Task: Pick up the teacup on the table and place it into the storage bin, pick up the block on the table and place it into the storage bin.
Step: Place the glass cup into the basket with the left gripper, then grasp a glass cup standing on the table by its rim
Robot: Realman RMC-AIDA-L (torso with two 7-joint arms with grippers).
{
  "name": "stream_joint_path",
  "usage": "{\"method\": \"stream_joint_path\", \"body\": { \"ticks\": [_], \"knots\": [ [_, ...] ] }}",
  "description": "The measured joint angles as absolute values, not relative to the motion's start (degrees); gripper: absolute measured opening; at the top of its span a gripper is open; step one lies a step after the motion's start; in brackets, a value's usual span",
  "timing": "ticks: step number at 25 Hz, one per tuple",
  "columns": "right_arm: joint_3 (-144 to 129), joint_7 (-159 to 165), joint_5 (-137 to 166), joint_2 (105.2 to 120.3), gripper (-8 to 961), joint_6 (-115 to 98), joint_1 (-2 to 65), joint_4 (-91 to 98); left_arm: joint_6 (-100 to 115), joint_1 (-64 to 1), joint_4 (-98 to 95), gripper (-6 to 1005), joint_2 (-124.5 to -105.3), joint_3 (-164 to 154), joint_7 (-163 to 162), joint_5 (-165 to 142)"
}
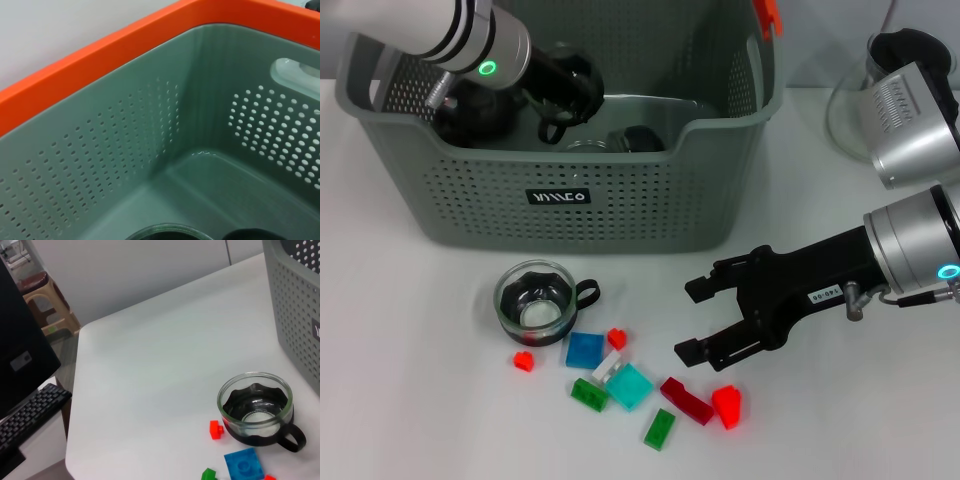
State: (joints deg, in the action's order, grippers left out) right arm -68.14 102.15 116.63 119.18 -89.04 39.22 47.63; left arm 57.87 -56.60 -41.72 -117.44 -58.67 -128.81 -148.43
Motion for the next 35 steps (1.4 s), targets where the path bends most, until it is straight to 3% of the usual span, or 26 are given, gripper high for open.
{"method": "stream_joint_path", "body": {
  "ticks": [6, 11, 25, 33, 35],
  "knots": [
    [-68.13, 102.13, 116.63, 119.18, 929, -88.94, 39.21, 47.63, 58.02, -56.60, -41.75, 66, -117.43, -59.88, -128.81, -148.51],
    [-68.33, 102.14, 116.64, 119.18, 930, -88.95, 39.26, 47.63, 58.15, -56.60, -42.06, 168, -117.56, -59.59, -128.83, -148.54],
    [-68.09, 102.13, 116.63, 119.09, 929, -89.04, 39.07, 47.63, 64.53, -53.73, -54.50, 515, -116.63, -58.01, -131.77, -148.41],
    [-68.24, 102.12, 116.63, 118.89, 929, -89.20, 39.05, 47.64, 88.03, -47.62, -75.62, 805, -117.02, -47.17, -124.08, -135.18],
    [-68.13, 102.10, 116.63, 118.85, 929, -89.05, 38.89, 47.63, 92.92, -45.23, -78.64, 830, -117.03, -45.73, -121.30, -129.88]
  ]
}}
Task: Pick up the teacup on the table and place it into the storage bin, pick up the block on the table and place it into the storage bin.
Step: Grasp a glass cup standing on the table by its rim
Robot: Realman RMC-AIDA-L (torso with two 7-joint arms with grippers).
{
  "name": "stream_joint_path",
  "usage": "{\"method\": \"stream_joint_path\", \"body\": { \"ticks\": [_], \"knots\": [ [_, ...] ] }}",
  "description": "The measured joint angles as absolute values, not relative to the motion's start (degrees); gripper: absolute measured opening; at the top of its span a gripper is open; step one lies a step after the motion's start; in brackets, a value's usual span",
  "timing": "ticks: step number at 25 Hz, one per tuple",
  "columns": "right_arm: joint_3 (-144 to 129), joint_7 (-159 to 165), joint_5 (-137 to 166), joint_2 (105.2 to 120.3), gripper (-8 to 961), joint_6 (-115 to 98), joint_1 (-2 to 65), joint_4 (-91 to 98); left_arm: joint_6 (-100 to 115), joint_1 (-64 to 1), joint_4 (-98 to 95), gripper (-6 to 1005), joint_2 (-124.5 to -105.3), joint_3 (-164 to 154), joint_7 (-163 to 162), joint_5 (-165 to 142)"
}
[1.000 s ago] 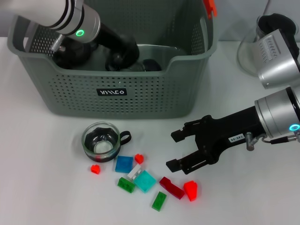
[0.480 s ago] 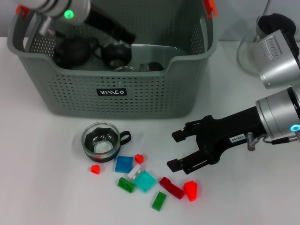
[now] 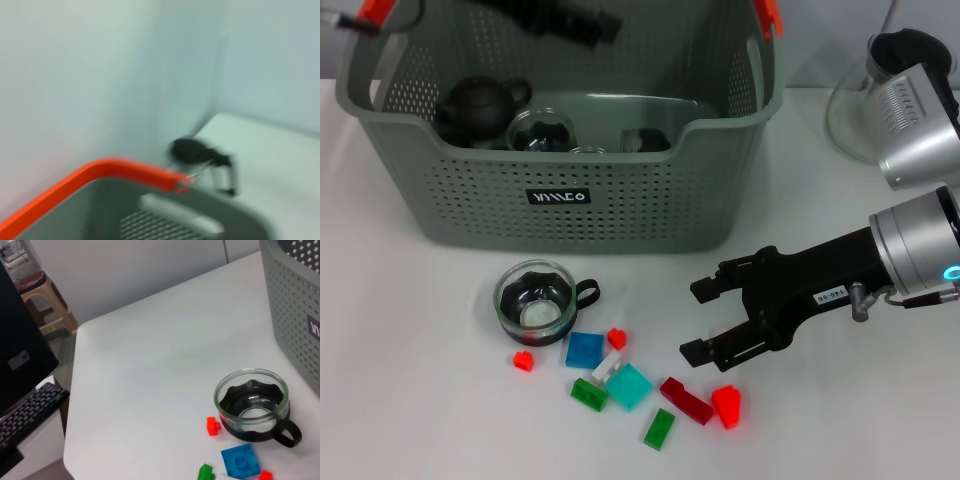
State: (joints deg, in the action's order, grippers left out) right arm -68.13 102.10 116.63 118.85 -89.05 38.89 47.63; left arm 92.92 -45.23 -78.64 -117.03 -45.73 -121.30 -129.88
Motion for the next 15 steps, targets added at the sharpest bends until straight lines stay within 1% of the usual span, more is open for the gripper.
{"method": "stream_joint_path", "body": {
  "ticks": [1, 5, 10, 15],
  "knots": [
    [-68.12, 102.08, 116.63, 118.84, 930, -88.99, 38.84, 47.63, 95.89, -43.61, -80.32, 842, -117.03, -44.84, -119.92, -126.25],
    [-68.11, 102.04, 116.63, 118.83, 930, -88.87, 38.72, 47.64, 103.13, -39.60, -83.96, 839, -117.11, -43.63, -116.13, -119.55],
    [-67.96, 102.13, 116.63, 118.87, 930, -88.28, 38.63, 47.51, 110.92, -35.55, -90.11, 836, -118.52, -44.22, -111.33, -118.88],
    [-67.66, 102.11, 116.63, 118.92, 929, -87.47, 38.61, 46.86, 112.90, -30.22, -97.32, 833, -120.16, -48.83, -108.52, -118.97]
  ]
}}
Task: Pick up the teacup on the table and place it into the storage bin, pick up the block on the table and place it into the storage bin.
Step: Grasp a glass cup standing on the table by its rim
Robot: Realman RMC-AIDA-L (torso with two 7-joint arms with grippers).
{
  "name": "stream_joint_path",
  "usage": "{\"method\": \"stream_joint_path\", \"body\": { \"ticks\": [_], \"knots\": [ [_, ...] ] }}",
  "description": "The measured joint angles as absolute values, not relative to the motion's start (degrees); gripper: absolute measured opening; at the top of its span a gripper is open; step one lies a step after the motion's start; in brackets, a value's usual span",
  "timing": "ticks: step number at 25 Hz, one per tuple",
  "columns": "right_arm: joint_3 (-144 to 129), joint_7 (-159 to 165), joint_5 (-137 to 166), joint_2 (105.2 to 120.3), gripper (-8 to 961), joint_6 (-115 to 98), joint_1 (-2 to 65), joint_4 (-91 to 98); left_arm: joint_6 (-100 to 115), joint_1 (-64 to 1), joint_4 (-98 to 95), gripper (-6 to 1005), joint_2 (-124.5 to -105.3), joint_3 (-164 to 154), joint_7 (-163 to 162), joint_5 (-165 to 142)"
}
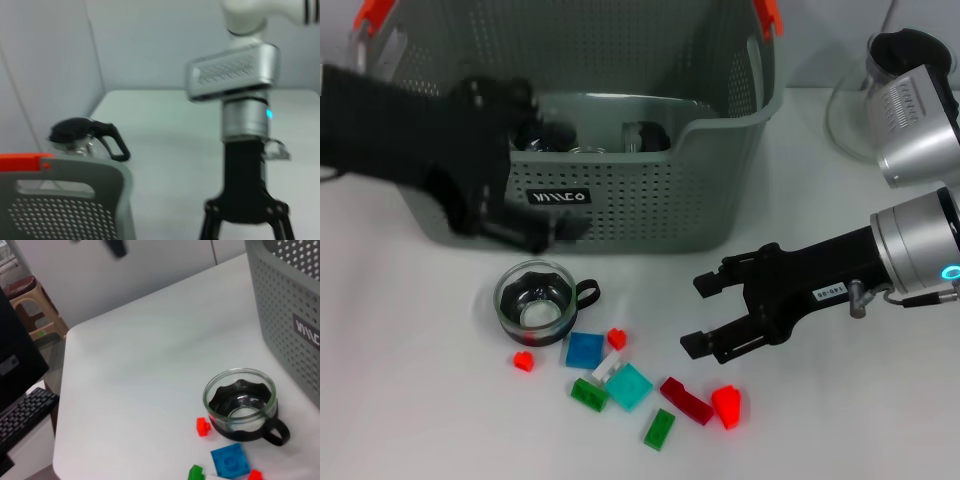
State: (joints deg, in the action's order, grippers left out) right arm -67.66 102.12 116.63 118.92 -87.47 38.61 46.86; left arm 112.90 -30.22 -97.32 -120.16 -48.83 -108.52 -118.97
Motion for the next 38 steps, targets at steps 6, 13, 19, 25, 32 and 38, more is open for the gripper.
{"method": "stream_joint_path", "body": {
  "ticks": [6, 13, 19, 25, 32, 38],
  "knots": [
    [-67.25, 102.32, 116.63, 119.16, 927, -86.91, 38.58, 46.26, 112.46, -26.19, -100.03, 829, -122.84, -54.33, -103.44, -126.00],
    [-66.88, 102.56, 116.63, 119.51, 926, -86.07, 38.58, 46.11, 107.01, -24.41, -96.40, 825, -124.35, -63.68, -100.61, -136.84],
    [-66.84, 102.57, 116.62, 119.85, 925, -85.69, 38.58, 45.85, 102.19, -25.49, -91.23, 822, -124.37, -68.04, -98.77, -144.91],
    [-66.66, 102.66, 116.30, 119.95, 924, -85.17, 38.81, 44.55, 98.42, -26.56, -86.31, 818, -124.21, -68.30, -93.91, -149.32],
    [-66.51, 102.73, 116.13, 120.06, 925, -84.17, 39.27, 43.21, 96.15, -26.81, -83.95, 814, -124.10, -68.00, -88.35, -151.19],
    [-66.51, 102.74, 114.80, 120.16, 925, -83.93, 39.45, 42.82, 95.45, -27.19, -82.83, 810, -124.16, -68.79, -85.38, -153.02]
  ]
}}
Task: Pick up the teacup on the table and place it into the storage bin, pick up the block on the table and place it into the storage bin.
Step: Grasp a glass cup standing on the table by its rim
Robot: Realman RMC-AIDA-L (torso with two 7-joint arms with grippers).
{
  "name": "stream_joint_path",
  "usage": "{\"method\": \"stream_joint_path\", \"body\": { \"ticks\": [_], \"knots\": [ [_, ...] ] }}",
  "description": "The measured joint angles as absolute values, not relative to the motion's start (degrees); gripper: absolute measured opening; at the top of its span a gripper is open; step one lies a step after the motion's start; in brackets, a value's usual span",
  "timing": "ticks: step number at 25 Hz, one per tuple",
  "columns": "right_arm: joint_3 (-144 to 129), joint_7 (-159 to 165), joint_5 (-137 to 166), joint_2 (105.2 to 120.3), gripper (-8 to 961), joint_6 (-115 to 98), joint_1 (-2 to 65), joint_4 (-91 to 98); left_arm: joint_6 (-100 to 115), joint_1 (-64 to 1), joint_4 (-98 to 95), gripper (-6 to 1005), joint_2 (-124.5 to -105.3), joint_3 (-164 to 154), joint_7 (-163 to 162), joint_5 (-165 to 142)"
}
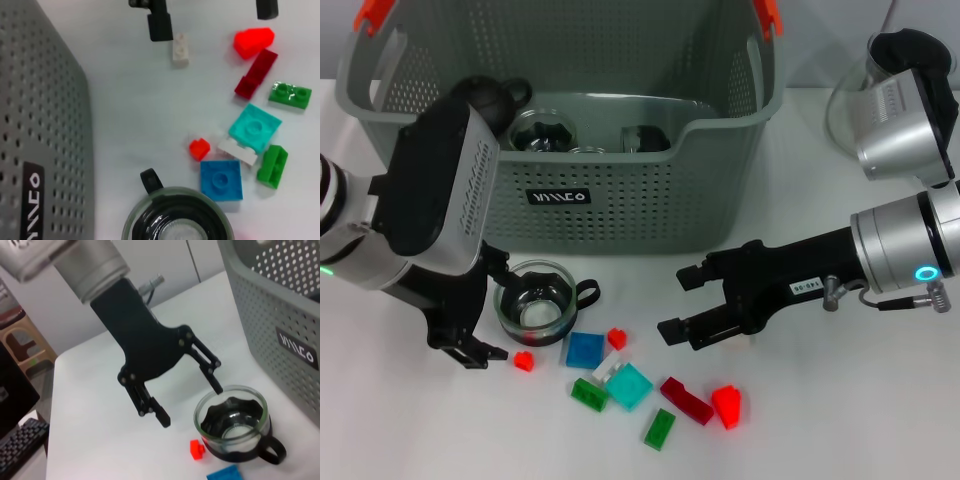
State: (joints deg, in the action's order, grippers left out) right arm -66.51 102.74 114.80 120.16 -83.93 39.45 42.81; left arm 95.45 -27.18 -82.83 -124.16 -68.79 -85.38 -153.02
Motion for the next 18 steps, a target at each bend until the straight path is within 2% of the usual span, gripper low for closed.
{"method": "stream_joint_path", "body": {
  "ticks": [18],
  "knots": [
    [-66.24, 102.74, 113.25, 120.15, 924, -83.23, 39.86, 42.00, 90.16, -27.67, -78.50, 800, -124.37, -75.05, -83.39, -156.35]
  ]
}}
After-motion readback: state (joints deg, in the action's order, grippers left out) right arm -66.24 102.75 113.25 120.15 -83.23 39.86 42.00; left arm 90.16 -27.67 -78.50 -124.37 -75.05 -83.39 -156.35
